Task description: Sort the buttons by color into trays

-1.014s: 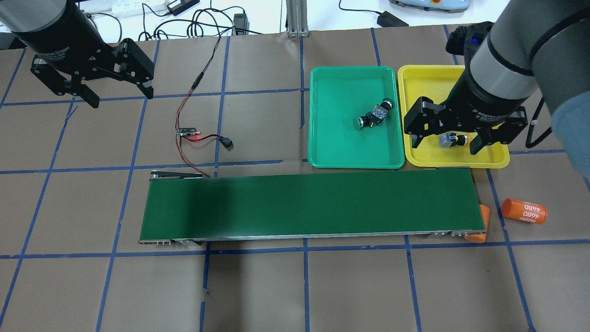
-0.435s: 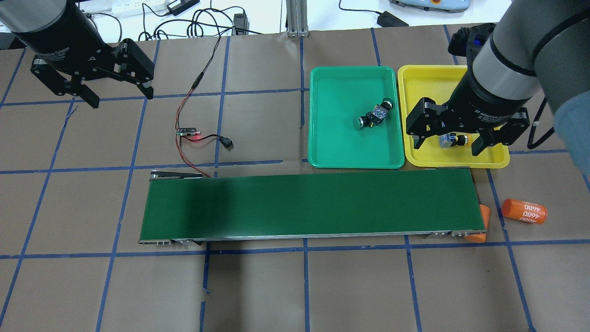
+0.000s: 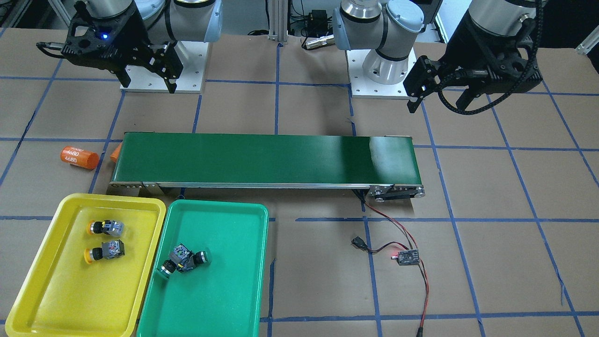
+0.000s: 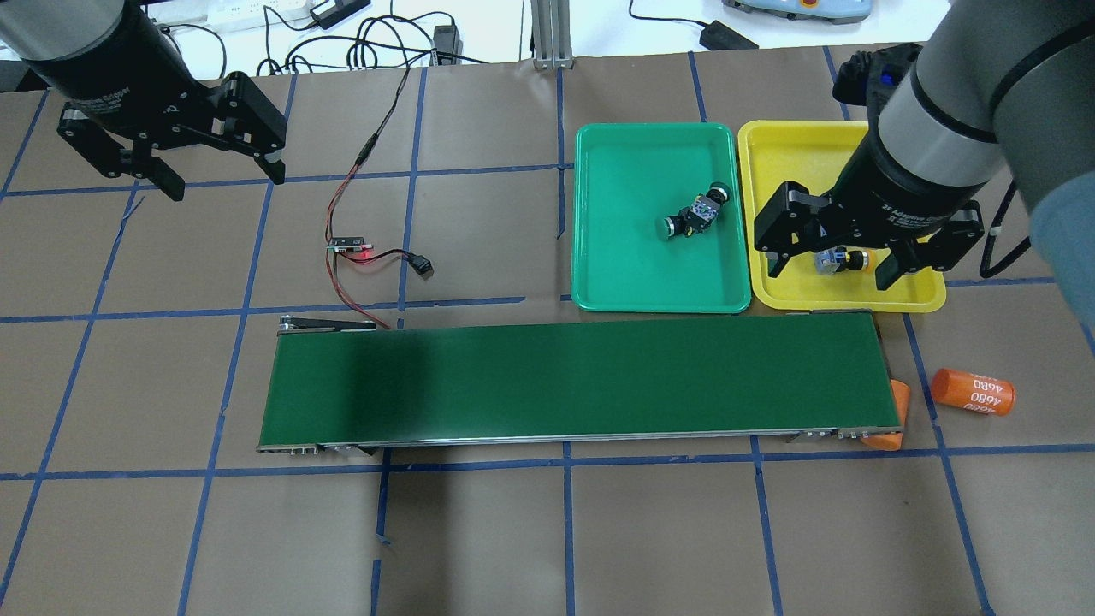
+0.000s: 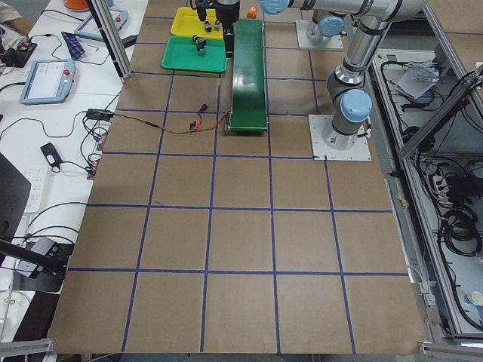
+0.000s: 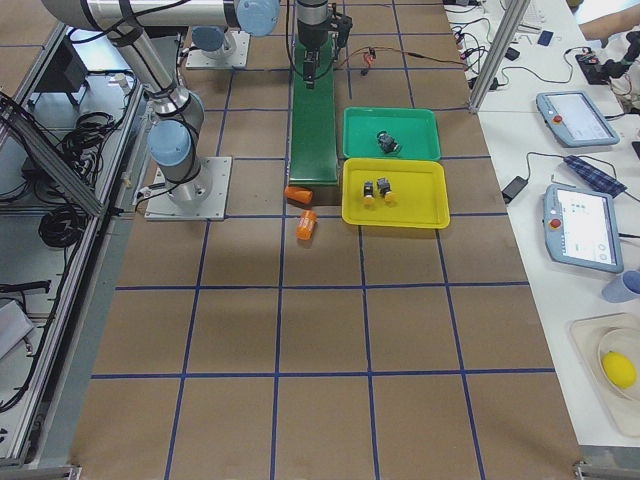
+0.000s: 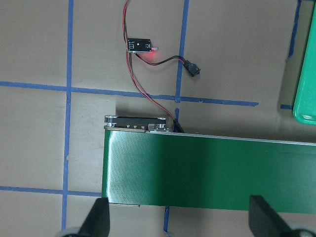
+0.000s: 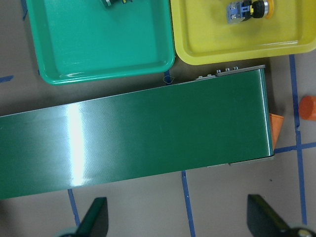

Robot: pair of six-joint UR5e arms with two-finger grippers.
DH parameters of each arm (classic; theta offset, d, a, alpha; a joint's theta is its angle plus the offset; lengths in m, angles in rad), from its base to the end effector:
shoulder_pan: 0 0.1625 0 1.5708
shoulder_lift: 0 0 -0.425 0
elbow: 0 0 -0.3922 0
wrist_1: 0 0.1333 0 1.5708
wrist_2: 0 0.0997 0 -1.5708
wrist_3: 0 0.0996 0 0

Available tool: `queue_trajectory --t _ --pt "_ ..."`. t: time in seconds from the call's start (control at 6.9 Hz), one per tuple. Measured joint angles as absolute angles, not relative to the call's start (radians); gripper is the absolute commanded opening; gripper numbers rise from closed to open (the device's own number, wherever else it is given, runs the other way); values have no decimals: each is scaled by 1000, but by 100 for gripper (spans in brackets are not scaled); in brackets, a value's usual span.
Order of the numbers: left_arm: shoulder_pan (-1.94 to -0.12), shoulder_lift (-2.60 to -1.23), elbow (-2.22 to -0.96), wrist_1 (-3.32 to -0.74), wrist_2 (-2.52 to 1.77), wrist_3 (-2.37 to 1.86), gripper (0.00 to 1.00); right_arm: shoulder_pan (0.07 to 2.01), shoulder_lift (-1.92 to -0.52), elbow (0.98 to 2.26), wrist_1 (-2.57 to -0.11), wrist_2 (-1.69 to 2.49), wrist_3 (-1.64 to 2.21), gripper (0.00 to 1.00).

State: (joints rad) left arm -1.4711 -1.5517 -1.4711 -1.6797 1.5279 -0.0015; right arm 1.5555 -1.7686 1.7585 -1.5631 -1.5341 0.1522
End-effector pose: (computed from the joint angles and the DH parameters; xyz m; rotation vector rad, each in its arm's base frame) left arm -0.0889 -0.4933 0.5354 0.1564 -3.0952 0.0186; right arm 0.1307 -0.4106 0.4839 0.2597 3.0939 0.0002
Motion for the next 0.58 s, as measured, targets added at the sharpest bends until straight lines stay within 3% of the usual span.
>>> queue_trajectory --t 0.58 --pt "-1471 -1551 -1472 -1680 1528 -2 100 1555 -1746 1731 -1563 -1533 152 100"
